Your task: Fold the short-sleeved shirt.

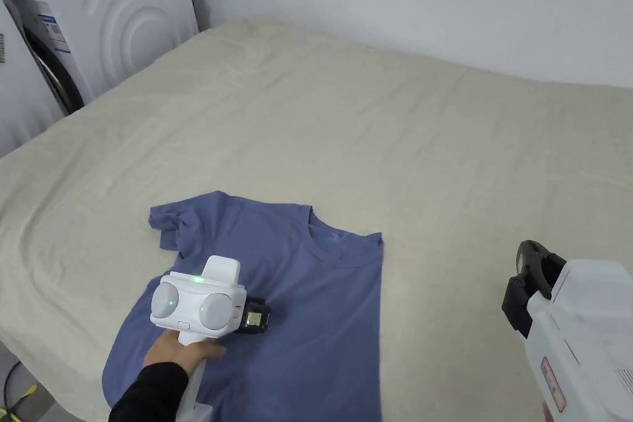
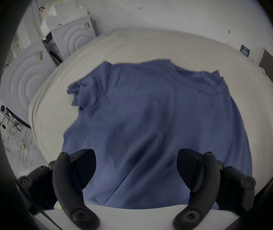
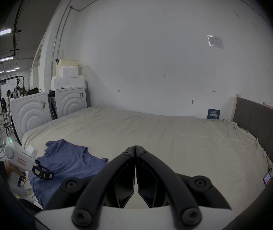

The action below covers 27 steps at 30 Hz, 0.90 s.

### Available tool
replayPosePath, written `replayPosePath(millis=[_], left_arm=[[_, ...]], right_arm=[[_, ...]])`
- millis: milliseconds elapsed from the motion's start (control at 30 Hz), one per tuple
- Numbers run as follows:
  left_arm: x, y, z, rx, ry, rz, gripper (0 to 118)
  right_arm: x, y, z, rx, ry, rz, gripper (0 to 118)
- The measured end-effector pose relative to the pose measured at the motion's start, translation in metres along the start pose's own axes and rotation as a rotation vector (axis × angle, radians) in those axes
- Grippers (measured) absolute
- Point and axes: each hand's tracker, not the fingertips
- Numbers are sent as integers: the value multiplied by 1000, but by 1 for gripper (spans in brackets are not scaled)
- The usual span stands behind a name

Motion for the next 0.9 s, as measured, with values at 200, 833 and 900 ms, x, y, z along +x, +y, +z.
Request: replayPosePath(millis=[200, 833, 900], left_arm=[[2, -1, -10, -73, -92, 69, 81], [-28, -3, 58, 153, -263, 250, 0], [-23, 0, 73, 165, -270, 232, 0]], right_arm=[[1, -1, 1, -20, -13, -10, 0], [32, 6, 33, 12, -40, -44, 0], [38, 8, 41, 23, -48, -49, 0]])
